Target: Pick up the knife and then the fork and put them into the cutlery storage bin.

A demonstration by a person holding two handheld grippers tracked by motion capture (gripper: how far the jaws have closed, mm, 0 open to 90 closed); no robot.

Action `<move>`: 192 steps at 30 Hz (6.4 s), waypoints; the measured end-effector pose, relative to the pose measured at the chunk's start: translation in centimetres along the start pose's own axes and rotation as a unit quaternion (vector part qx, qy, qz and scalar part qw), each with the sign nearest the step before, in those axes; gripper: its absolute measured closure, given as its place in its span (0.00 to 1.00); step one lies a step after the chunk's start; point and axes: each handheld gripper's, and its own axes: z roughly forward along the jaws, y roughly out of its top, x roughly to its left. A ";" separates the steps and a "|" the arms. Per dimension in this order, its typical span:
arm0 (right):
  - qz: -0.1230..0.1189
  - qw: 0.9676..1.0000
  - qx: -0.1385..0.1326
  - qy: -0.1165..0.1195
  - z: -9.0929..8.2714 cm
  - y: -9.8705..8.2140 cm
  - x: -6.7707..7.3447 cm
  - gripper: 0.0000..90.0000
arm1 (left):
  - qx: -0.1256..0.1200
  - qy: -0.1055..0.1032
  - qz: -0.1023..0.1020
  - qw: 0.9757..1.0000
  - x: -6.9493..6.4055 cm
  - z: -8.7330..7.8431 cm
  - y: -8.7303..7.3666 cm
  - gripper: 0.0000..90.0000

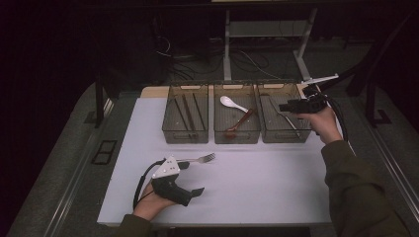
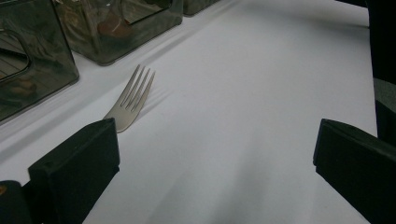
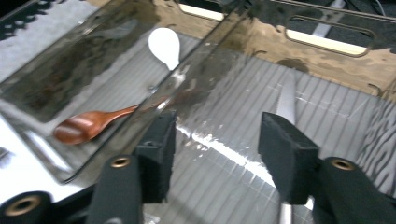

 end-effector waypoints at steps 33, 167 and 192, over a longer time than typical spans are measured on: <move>-0.054 0.996 -0.064 0.043 -5.4 -10.0 7.6 0.24 | 0.009 0.007 -0.004 1.000 0.0 0.1 -0.2 0.00; -0.069 0.996 -0.032 0.043 -5.8 -17.7 10.3 0.21 | 0.085 0.044 -0.012 0.995 4.9 1.0 1.9 0.94; -0.077 0.994 -0.034 0.069 -5.5 -15.0 11.9 0.17 | -0.001 0.021 -0.006 1.000 1.5 0.2 5.3 0.94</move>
